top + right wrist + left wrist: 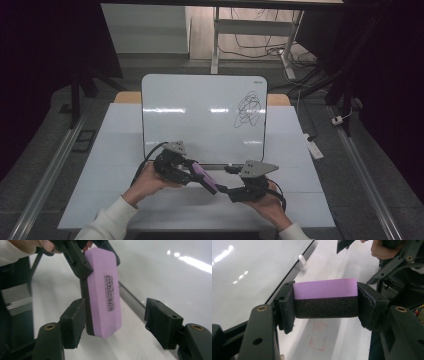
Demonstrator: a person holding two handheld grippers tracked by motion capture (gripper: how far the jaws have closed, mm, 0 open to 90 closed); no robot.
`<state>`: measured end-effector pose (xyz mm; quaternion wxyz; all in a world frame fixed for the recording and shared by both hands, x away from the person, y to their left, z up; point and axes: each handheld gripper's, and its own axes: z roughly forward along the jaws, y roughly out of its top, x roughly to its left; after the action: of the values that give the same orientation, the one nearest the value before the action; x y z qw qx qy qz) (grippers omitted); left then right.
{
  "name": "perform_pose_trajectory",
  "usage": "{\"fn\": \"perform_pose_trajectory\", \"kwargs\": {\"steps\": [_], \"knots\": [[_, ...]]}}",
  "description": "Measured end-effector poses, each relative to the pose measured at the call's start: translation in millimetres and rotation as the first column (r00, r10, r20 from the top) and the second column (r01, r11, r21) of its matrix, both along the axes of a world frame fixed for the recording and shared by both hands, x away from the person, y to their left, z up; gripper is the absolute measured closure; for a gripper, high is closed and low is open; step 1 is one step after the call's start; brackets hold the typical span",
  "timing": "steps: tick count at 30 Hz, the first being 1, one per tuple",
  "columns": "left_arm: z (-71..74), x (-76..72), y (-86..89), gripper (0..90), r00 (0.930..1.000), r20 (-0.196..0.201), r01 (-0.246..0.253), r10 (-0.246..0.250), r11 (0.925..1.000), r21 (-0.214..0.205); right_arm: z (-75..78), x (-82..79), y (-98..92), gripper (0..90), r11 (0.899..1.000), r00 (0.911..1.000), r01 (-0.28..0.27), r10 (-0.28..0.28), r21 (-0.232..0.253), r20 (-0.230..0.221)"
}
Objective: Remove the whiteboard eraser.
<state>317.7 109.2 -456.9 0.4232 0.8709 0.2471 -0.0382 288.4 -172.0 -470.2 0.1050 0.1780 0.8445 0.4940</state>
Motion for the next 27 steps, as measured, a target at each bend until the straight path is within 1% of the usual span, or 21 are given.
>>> {"fn": "perform_pose_trajectory", "kwargs": {"steps": [3, 4, 6, 9, 10, 11, 14, 15, 16, 17, 18, 19, 21, 22, 24, 26, 27], "knots": [[0.1, -0.5, 0.4, 38.8, 0.9999, 0.003, 0.011, -0.011, 0.9999, -0.002, -1.7, 3.6, -0.5, 30.5, 1.000, 0.9989, -0.016, 0.015, -0.009, -0.045], [0.0, -1.1, 1.2, 38.7, 0.9996, 0.003, 0.029, -0.029, 0.9996, -0.002, -2.5, 4.7, -0.7, 29.6, 1.000, 0.9978, -0.023, 0.022, -0.006, -0.062], [0.1, -1.3, 2.5, 38.7, 0.9991, 0.007, 0.041, -0.041, 0.9992, -0.003, -2.7, 5.6, -1.1, 29.1, 0.999, 0.9962, -0.042, 0.042, 0.005, -0.076], [0.6, -1.2, 4.1, 38.7, 0.9986, 0.008, 0.053, -0.053, 0.9985, -0.013, -1.9, 6.8, -1.3, 29.0, 0.999, 0.9946, -0.051, 0.051, 0.006, -0.090], [0.8, -1.3, 5.0, 38.8, 0.9974, 0.014, 0.071, -0.071, 0.9973, -0.021, -2.1, 8.3, -1.4, 29.0, 0.998, 0.9928, -0.057, 0.058, 0.011, -0.105], [0.8, -1.3, 5.0, 38.8, 0.9974, 0.014, 0.071, -0.071, 0.9973, -0.021, -2.3, 9.7, -1.5, 28.8, 0.998, 0.9909, -0.065, 0.065, 0.009, -0.118], [-0.2, -2.0, 4.3, 38.8, 0.9938, 0.016, 0.110, -0.110, 0.9937, -0.021, -3.7, 13.2, -0.5, 28.6, 0.995, 0.9821, -0.097, 0.099, 0.023, -0.160], [-0.4, -2.7, 3.6, 38.8, 0.9926, 0.020, 0.120, -0.120, 0.9926, -0.020, -3.7, 13.2, -0.5, 28.6, 0.995, 0.9821, -0.097, 0.099, 0.023, -0.160], [-0.2, -4.0, 2.4, 38.8, 0.9894, 0.031, 0.143, -0.142, 0.9896, -0.019, -4.4, 14.7, 1.1, 28.2, 0.993, 0.9746, -0.118, 0.122, 0.033, -0.188], [0.1, -4.8, 1.7, 38.8, 0.9873, 0.036, 0.156, -0.155, 0.9876, -0.020, -4.7, 15.1, 1.9, 28.1, 0.991, 0.9717, -0.127, 0.131, 0.034, -0.196], [0.1, -4.8, 1.7, 38.7, 0.9873, 0.036, 0.156, -0.155, 0.9876, -0.020, -5.2, 15.3, 3.4, 27.8, 0.990, 0.9680, -0.140, 0.144, 0.032, -0.206], [0.9, -6.8, 0.3, 38.7, 0.9822, 0.046, 0.183, -0.182, 0.9827, -0.027, -5.7, 15.4, 5.0, 27.7, 0.988, 0.9650, -0.153, 0.155, 0.027, -0.212], [1.4, -9.0, -1.6, 38.8, 0.9765, 0.055, 0.210, -0.208, 0.9774, -0.027, -7.3, 15.7, 8.0, 27.8, 0.983, 0.9568, -0.180, 0.181, 0.024, -0.227], [1.4, -9.0, -1.6, 38.7, 0.9765, 0.055, 0.210, -0.208, 0.9774, -0.027, -8.2, 15.7, 9.8, 27.8, 0.981, 0.9516, -0.193, 0.193, 0.025, -0.239], [1.6, -11.0, -3.9, 38.7, 0.9678, 0.068, 0.244, -0.242, 0.9696, -0.018, -10.2, 15.4, 13.6, 27.8, 0.975, 0.9404, -0.222, 0.221, 0.026, -0.258], [1.4, -12.5, -6.0, 38.8, 0.9616, 0.072, 0.266, -0.265, 0.9638, -0.013, -11.7, 15.0, 16.4, 27.7, 0.970, 0.9338, -0.241, 0.238, 0.023, -0.267], [0.8, -13.8, -8.2, 38.8, 0.9556, 0.075, 0.286, -0.285, 0.9581, -0.010, -12.5, 14.4, 17.8, 27.7, 0.969, 0.9294, -0.247, 0.244, 0.026, -0.277]]}}
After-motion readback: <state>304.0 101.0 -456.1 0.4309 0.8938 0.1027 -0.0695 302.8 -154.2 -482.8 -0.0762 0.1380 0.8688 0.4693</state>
